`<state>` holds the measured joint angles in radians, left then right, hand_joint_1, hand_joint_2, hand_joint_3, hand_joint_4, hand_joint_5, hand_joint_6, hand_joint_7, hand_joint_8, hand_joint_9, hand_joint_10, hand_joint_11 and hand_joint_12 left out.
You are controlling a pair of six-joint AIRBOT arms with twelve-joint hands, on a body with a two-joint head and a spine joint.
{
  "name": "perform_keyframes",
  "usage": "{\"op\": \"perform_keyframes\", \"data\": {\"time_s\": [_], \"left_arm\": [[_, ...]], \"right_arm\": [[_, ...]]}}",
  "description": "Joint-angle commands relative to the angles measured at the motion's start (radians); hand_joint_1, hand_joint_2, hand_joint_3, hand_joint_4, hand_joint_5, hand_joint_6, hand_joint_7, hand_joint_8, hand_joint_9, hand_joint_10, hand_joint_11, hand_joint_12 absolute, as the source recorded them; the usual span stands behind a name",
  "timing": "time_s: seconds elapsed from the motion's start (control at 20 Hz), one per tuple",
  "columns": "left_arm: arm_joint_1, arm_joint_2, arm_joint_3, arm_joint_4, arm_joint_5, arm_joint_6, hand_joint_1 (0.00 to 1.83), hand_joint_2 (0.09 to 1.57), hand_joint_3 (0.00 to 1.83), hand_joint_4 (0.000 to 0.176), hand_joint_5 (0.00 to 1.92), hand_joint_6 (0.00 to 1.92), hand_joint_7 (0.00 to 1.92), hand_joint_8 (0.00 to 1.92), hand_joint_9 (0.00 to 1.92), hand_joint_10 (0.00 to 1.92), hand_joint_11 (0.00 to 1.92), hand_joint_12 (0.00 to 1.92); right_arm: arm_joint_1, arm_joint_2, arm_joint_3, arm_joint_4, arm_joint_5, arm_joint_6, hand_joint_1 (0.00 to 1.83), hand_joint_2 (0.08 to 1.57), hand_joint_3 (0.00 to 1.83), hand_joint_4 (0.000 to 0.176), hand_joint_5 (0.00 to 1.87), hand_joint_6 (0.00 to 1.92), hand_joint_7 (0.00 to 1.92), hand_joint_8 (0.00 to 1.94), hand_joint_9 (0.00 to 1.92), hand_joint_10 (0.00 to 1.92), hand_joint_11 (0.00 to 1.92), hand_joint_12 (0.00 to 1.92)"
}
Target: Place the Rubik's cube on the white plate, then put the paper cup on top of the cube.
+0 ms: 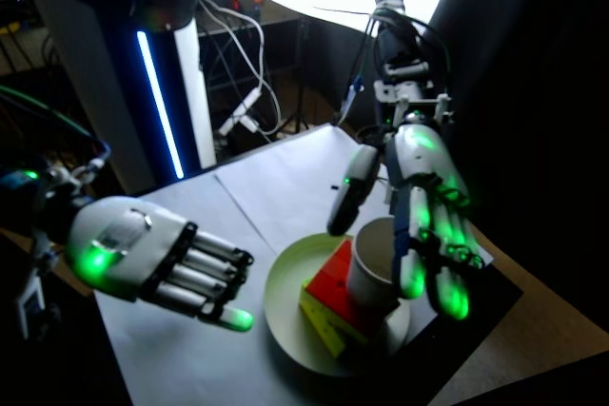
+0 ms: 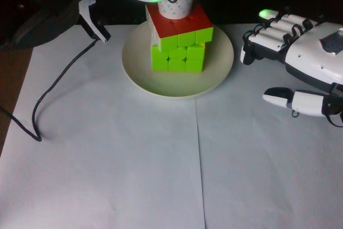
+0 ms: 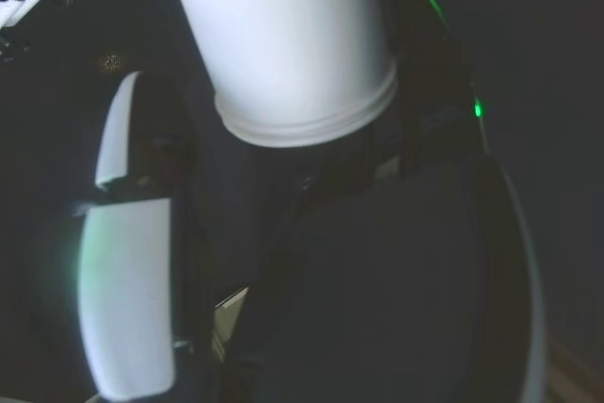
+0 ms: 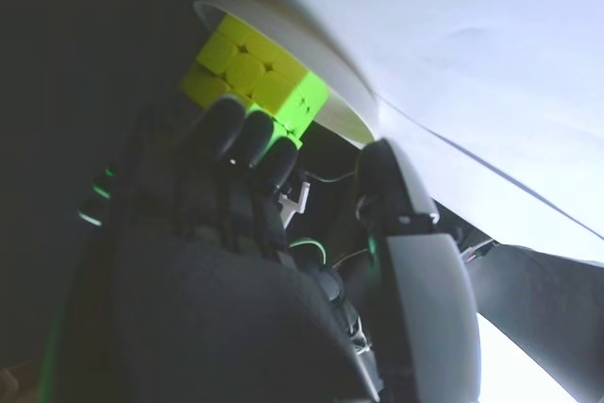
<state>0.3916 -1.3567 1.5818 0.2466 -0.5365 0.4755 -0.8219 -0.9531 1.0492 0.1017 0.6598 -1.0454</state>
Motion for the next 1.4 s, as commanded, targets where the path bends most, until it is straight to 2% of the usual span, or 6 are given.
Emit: {"op": "perform_keyframes", "data": {"time_s": [0.0, 0.35, 0.55, 0.9, 1.05, 1.35], "left_arm": [[-0.007, 0.006, 0.000, -0.026, -0.133, -0.011, 0.79, 1.12, 0.00, 0.146, 0.04, 0.00, 0.00, 0.00, 0.02, 0.00, 0.00, 0.43], [-0.007, 0.109, -0.121, -0.079, -0.252, 0.117, 0.65, 1.06, 0.00, 0.176, 0.00, 0.00, 0.00, 0.00, 0.00, 0.00, 0.00, 0.00], [0.036, 0.205, -0.207, -0.111, -0.391, 0.143, 0.52, 1.13, 0.00, 0.069, 0.14, 0.11, 0.12, 0.02, 0.11, 0.14, 0.00, 1.56], [0.177, 0.361, -0.345, -0.170, -0.603, 0.191, 0.47, 1.12, 0.01, 0.000, 0.00, 0.01, 0.00, 0.00, 0.00, 0.11, 0.00, 1.35], [0.260, 0.430, -0.406, -0.224, -0.701, 0.241, 0.63, 1.23, 0.01, 0.137, 0.08, 0.05, 0.10, 0.02, 0.00, 0.44, 0.00, 1.03], [0.386, 0.512, -0.482, -0.304, -0.848, 0.303, 0.50, 1.34, 0.01, 0.169, 0.00, 0.00, 0.02, 0.00, 0.04, 0.05, 0.00, 0.40]], "right_arm": [[0.008, -0.001, 0.003, 0.004, 0.119, -0.001, 0.88, 1.27, 0.00, 0.000, 0.03, 1.27, 0.10, 1.29, 0.05, 1.66, 0.05, 1.92], [0.001, 0.002, 0.001, 0.012, 0.119, -0.001, 0.89, 1.27, 0.00, 0.000, 0.03, 1.21, 0.13, 1.20, 0.07, 1.60, 0.00, 1.92], [-0.001, 0.026, -0.024, 0.012, 0.137, -0.001, 0.83, 1.28, 0.00, 0.000, 0.01, 1.23, 0.11, 1.25, 0.05, 1.66, 0.00, 1.92], [-0.012, 0.149, -0.132, -0.004, 0.290, -0.001, 0.87, 1.28, 0.00, 0.000, 0.06, 1.15, 0.16, 1.19, 0.11, 1.52, 0.00, 1.89], [-0.012, 0.210, -0.171, -0.012, 0.394, -0.001, 0.89, 1.27, 0.00, 0.000, 0.08, 1.11, 0.15, 1.19, 0.19, 1.45, 0.11, 1.79], [-0.012, 0.264, -0.194, -0.012, 0.526, -0.001, 0.81, 1.27, 0.00, 0.000, 0.00, 0.68, 0.12, 0.57, 0.07, 1.16, 0.00, 1.77]]}}
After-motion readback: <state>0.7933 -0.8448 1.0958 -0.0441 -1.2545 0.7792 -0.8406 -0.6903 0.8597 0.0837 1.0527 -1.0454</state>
